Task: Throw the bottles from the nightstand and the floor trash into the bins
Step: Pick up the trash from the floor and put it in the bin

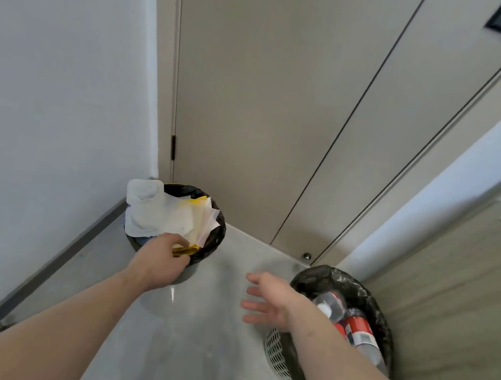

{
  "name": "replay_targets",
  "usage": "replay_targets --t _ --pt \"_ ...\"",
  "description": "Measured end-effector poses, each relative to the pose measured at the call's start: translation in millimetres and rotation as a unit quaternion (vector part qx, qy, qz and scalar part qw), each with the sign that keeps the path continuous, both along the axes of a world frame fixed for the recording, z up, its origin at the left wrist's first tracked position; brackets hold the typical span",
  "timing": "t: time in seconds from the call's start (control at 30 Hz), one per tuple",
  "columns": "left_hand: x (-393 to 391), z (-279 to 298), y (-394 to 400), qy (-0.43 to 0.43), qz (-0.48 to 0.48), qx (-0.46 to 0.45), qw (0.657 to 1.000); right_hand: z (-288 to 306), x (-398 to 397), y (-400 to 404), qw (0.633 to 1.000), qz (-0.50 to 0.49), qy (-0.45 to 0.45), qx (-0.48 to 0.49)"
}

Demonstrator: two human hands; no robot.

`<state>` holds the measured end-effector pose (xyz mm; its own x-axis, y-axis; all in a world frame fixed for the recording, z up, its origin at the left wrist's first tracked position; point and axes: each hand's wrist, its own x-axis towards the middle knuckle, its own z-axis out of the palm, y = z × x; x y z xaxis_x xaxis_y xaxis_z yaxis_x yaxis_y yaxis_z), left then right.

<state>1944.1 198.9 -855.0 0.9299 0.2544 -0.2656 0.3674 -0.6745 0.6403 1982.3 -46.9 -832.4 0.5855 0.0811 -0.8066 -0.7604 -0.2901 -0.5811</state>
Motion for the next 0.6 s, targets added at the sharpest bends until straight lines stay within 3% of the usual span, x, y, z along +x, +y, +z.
replay_targets --t 0.2,0.33,0.47,0.6 --pt "-2.3 8.4 -70.3 0.005 -0.136 0.001 0.991 11.2 -37.1 -78.4 0.992 0.071 0.081 -0.058" --pt "1.3 -1.3 -93.9 0.025 -0.192 0.007 0.981 5.8 -52.2 -116.3 0.993 0.046 0.082 -0.065" --pt "7.8 -9.4 -98.5 0.038 -0.206 0.019 0.978 -4.1 -61.4 -134.1 0.999 0.005 0.047 -0.026" --pt "12.4 -18.0 -95.5 0.062 -0.198 0.025 0.978 -12.5 -76.3 -153.8 0.984 0.115 0.13 -0.033"
